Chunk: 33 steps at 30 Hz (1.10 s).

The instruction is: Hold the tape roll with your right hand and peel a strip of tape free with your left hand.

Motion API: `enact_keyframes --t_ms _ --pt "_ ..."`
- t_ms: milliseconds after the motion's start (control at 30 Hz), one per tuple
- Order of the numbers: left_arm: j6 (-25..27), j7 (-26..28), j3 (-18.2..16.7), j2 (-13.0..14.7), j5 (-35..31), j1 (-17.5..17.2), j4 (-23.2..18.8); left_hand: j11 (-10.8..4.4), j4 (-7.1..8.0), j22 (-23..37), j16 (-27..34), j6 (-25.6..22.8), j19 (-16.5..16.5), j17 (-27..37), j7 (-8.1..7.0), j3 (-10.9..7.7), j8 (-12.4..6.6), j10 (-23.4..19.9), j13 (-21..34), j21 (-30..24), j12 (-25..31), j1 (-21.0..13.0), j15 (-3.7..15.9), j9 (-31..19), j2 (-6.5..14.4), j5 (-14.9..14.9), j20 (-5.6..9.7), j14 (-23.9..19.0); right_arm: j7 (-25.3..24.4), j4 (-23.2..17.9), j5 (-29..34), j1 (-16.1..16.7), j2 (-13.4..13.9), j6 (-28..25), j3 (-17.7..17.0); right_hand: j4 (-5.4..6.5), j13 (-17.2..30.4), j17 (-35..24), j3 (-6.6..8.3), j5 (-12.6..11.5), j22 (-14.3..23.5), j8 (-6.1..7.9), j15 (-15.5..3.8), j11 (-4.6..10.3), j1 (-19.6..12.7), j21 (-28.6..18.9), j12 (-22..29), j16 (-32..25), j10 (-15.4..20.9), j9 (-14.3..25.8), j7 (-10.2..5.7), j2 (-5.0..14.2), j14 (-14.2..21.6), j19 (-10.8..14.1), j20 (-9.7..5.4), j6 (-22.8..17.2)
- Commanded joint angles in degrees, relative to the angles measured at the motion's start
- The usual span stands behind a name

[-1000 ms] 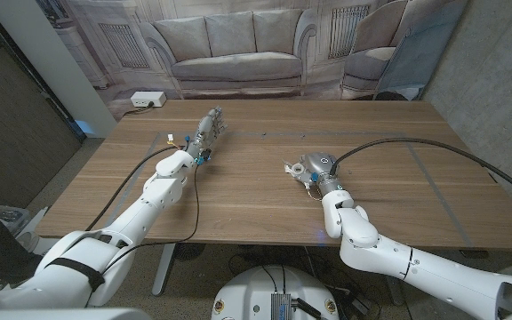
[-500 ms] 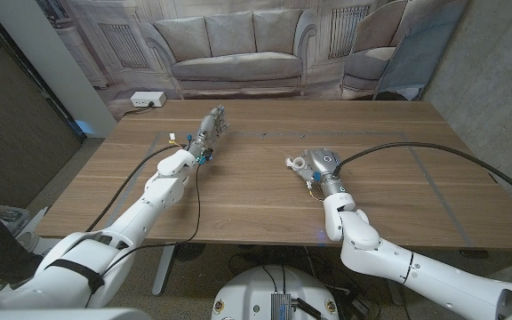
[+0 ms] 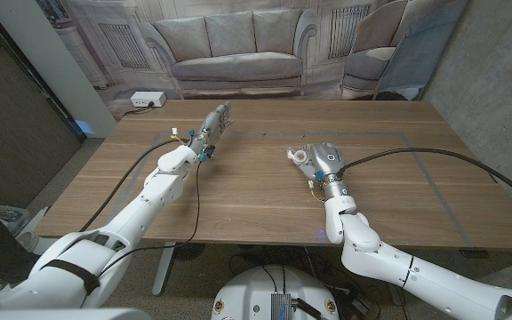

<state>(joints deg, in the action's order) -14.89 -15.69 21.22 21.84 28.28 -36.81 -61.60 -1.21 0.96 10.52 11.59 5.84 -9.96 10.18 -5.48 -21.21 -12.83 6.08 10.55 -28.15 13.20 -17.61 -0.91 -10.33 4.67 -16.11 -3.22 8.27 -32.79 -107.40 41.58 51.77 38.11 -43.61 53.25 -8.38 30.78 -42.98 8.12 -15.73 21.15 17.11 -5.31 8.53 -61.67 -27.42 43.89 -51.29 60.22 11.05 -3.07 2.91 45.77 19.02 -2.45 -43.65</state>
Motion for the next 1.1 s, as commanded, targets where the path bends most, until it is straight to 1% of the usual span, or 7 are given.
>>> enact_keyframes --t_ms 33,100,167,367,567,800,1100 --pt "1.5 1.0 2.6 3.4 -4.0 0.5 -5.2 -0.15 -2.39 0.4 0.9 -3.0 0.6 0.4 0.42 -1.16 -0.65 -2.7 0.3 0.2 0.8 -3.8 -0.55 -0.3 0.3 1.1 -1.42 -3.0 -6.0 1.5 0.4 0.8 -0.3 3.1 -1.0 -0.06 0.2 0.1 -0.15 0.2 0.3 4.92 -7.76 -0.15 -4.4 -0.5 0.5 -0.2 0.2 4.5 -3.19 3.74 0.5 0.5 -1.46 -19.9" --pt "1.6 0.8 3.2 4.1 -4.8 0.7 -6.1 0.08 -3.55 0.5 1.4 -5.0 0.8 0.7 0.69 -1.81 -0.96 -3.8 0.4 0.4 0.9 -5.7 -0.45 -0.4 0.7 2.0 -1.89 -4.7 -6.7 1.7 0.5 0.8 -0.3 3.5 -1.0 -0.01 0.2 0.2 -0.22 0.3 0.3 4.95 -7.74 -0.13 -4.4 -0.6 0.6 -0.2 0.2 4.5 -3.17 3.76 0.6 0.4 -1.43 -20.0" --pt "2.0 0.4 3.8 4.9 -5.6 1.1 -7.0 0.34 -3.93 0.6 1.7 -6.0 1.1 0.9 1.24 -2.21 -1.09 -4.6 0.4 0.4 1.0 -6.6 -0.54 -0.4 1.2 2.4 -2.78 -5.7 -7.3 1.7 0.6 0.8 -0.3 3.9 -1.0 0.00 0.1 0.3 -0.26 0.3 0.4 4.97 -7.75 -0.05 -4.4 -0.7 0.6 -0.2 0.3 4.5 -3.17 3.74 0.6 0.4 -1.49 -20.1" --pt "2.8 -0.1 5.4 6.7 -7.6 2.2 -9.5 0.96 -5.46 0.7 2.1 -9.0 2.1 1.3 1.91 -3.39 -1.59 -7.0 0.6 0.2 1.5 -9.4 -0.53 -0.5 2.0 3.4 -3.59 -7.7 -9.0 1.8 1.1 0.8 -0.4 4.2 -1.1 0.07 0.1 0.5 -0.38 0.4 0.6 4.98 -7.72 0.12 -4.6 -1.0 0.7 -0.1 0.3 4.4 -3.21 3.75 0.6 0.4 -1.46 -20.1" --pt "3.5 -0.3 6.7 8.7 -9.8 3.0 -12.2 1.00 -7.13 0.8 2.5 -12.6 2.8 1.7 1.31 -4.51 -2.35 -9.3 0.7 0.2 2.0 -12.2 -0.34 -0.6 2.4 4.2 -4.47 -9.0 -9.2 1.2 1.0 1.1 -0.3 3.9 -1.2 0.14 0.1 0.5 -0.44 0.4 0.7 5.01 -7.71 0.14 -4.6 -1.3 0.7 -0.1 0.4 4.4 -3.20 3.78 0.7 0.4 -1.43 -20.1" --pt "4.7 -0.5 8.3 11.3 -12.9 3.7 -15.7 0.18 -9.97 0.7 2.4 -16.7 3.8 2.0 -1.16 -6.03 -2.93 -11.2 0.9 0.2 2.1 -17.1 0.23 -0.6 1.8 4.8 -4.51 -9.7 -9.7 0.8 0.8 1.6 -0.1 4.0 -1.4 0.23 0.1 0.4 -0.50 0.5 0.9 5.04 -7.74 0.15 -4.7 -1.7 0.7 0.0 0.3 4.4 -3.30 3.83 0.7 0.2 -1.44 -20.0" --pt "5.2 -1.0 9.8 14.8 -16.8 4.6 -20.0 0.23 -11.35 0.7 1.8 -17.9 4.6 1.9 -2.00 -7.08 -2.70 -11.3 1.0 0.2 1.7 -21.4 -0.14 -0.6 0.9 5.0 -4.94 -9.1 -10.8 0.8 0.4 2.2 0.2 4.8 -1.7 0.29 -0.1 0.2 -0.61 0.6 1.1 5.07 -7.74 0.09 -4.8 -2.2 0.7 0.2 0.3 4.4 -3.33 3.74 0.8 0.1 -1.44 -20.1"
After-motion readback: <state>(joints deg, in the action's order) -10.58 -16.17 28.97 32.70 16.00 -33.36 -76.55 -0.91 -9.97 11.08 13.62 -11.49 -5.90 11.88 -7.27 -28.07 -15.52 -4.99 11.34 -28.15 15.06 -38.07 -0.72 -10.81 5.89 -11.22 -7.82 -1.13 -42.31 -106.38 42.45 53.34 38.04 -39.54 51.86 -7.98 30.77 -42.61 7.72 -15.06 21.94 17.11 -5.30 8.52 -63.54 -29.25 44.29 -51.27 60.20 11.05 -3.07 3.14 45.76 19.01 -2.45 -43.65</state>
